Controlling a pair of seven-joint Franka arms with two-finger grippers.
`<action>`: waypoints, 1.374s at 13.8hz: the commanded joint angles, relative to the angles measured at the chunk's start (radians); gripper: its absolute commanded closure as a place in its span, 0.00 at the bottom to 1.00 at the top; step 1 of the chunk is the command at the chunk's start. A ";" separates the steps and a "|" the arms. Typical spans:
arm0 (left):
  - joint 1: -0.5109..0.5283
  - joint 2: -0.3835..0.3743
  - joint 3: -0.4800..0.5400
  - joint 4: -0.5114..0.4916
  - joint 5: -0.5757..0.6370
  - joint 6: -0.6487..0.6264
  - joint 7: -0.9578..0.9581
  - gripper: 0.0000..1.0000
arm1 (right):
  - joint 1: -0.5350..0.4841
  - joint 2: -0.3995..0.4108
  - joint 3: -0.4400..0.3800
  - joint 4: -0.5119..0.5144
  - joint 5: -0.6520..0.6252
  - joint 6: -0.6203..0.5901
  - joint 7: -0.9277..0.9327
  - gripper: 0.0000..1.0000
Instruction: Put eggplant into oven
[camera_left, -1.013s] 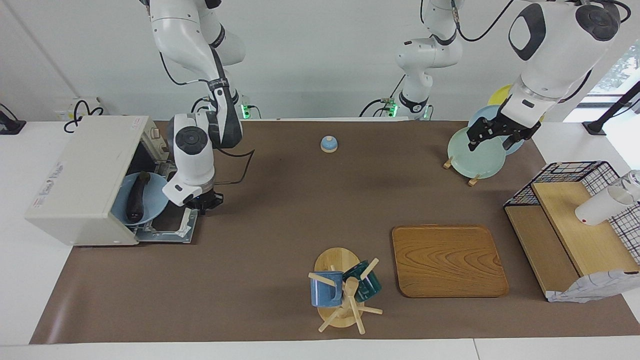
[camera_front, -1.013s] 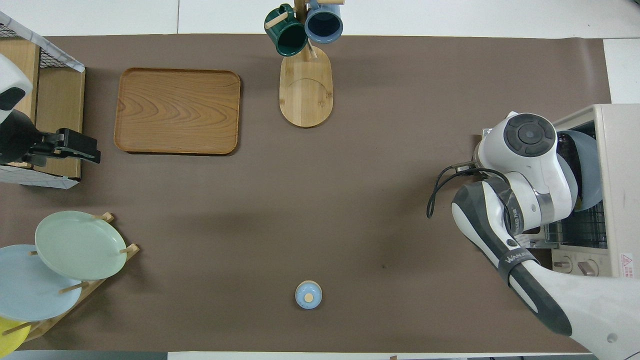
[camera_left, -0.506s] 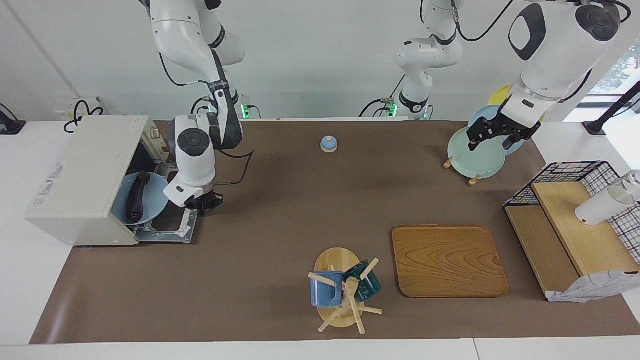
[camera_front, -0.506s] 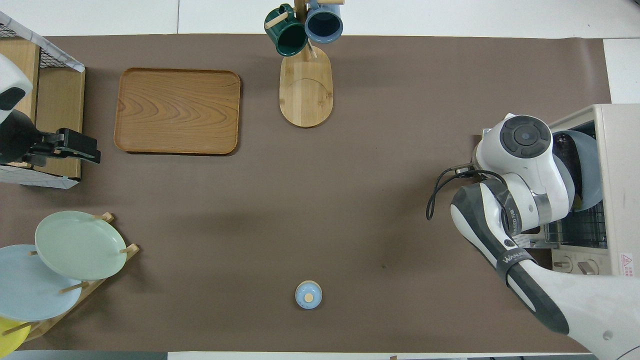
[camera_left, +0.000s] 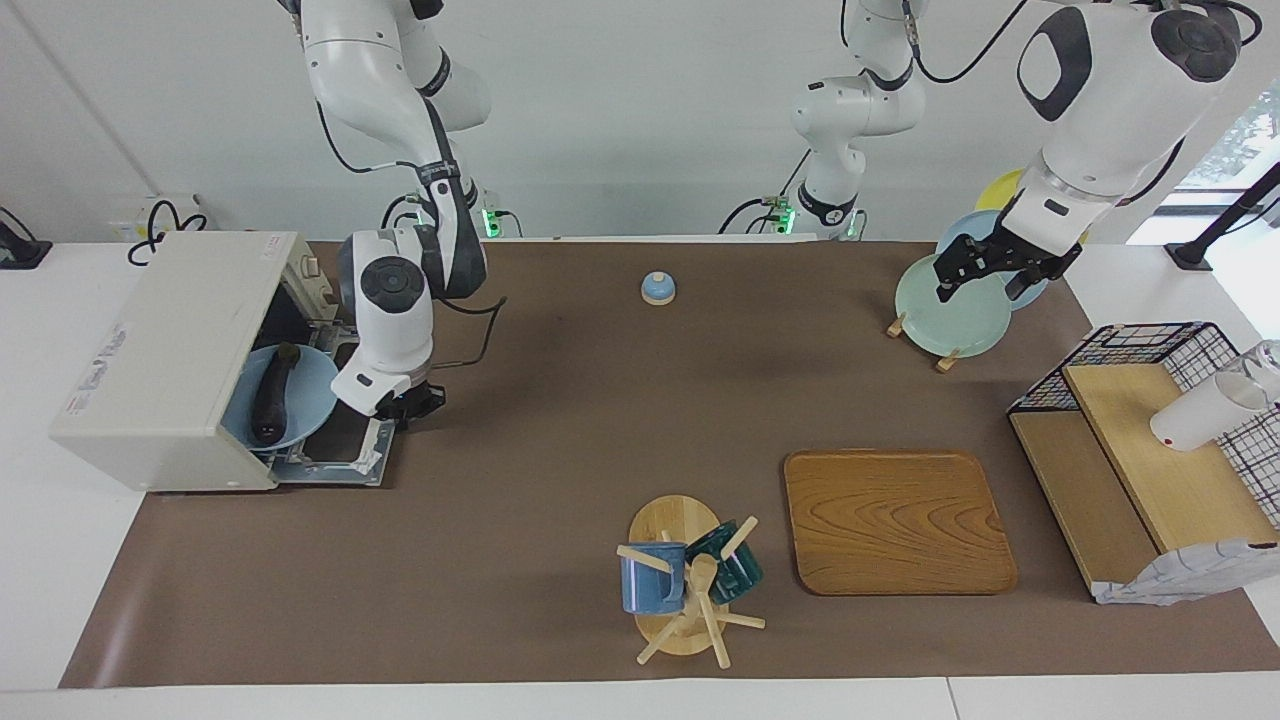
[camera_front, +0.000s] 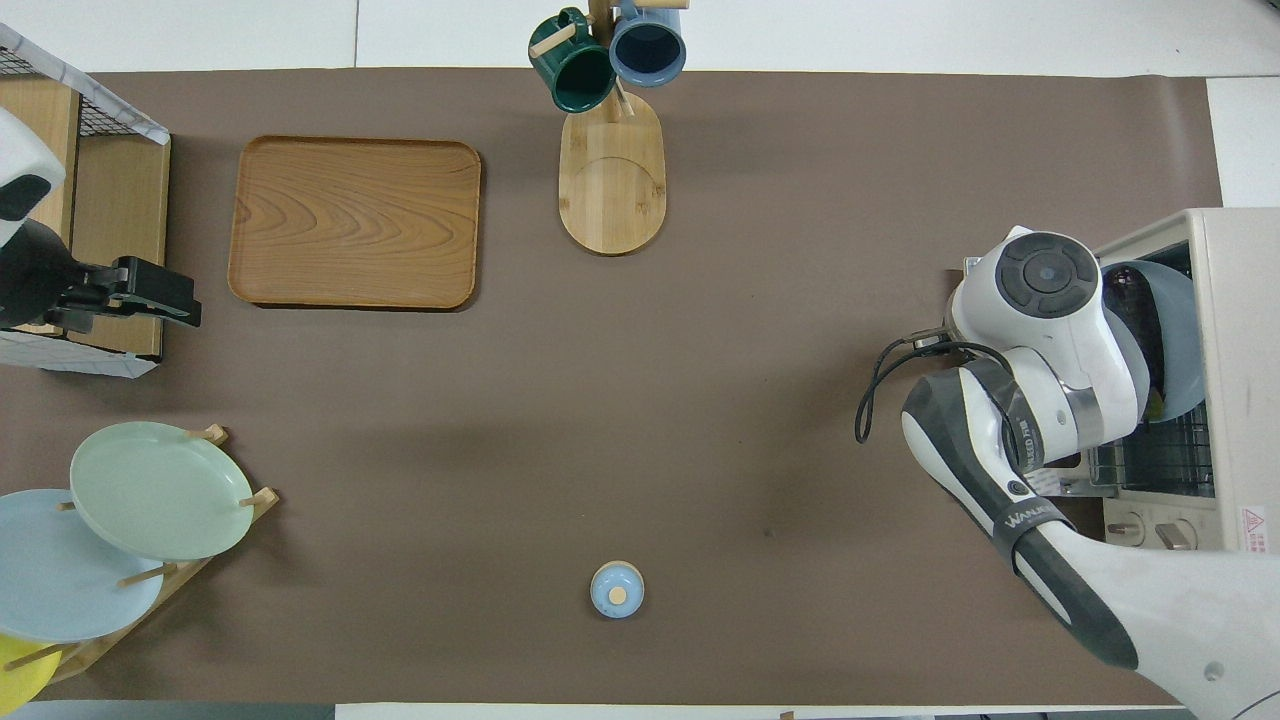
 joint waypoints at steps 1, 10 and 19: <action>0.010 -0.022 -0.007 -0.025 0.008 0.016 0.008 0.00 | -0.036 -0.047 -0.004 0.089 -0.048 -0.127 -0.114 1.00; 0.010 -0.022 -0.005 -0.025 0.008 0.016 0.008 0.00 | -0.166 -0.145 -0.008 0.129 -0.033 -0.254 -0.320 1.00; 0.010 -0.022 -0.005 -0.025 0.008 0.016 0.008 0.00 | -0.246 -0.193 -0.007 0.391 0.176 -0.602 -0.400 1.00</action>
